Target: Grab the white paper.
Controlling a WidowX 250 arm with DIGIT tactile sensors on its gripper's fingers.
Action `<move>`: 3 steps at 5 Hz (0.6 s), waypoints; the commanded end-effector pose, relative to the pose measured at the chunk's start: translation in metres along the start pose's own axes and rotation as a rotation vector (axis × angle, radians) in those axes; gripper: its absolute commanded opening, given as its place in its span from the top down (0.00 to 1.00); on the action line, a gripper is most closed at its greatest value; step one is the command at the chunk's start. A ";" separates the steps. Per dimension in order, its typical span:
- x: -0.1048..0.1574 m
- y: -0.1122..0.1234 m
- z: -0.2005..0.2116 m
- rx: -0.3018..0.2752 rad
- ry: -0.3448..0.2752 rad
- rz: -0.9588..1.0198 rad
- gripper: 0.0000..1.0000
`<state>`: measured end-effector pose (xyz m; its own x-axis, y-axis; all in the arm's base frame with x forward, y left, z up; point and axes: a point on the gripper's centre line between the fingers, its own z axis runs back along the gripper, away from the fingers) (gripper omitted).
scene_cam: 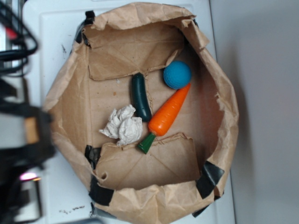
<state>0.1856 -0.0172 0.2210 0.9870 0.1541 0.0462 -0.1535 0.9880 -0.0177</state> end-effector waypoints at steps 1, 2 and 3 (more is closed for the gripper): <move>0.053 0.040 -0.035 0.010 -0.039 -0.021 0.00; 0.059 0.052 -0.050 -0.020 -0.033 -0.130 0.00; 0.059 0.052 -0.050 -0.020 -0.033 -0.130 0.00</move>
<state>0.2349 0.0403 0.1663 0.9984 0.0180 0.0545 -0.0163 0.9993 -0.0327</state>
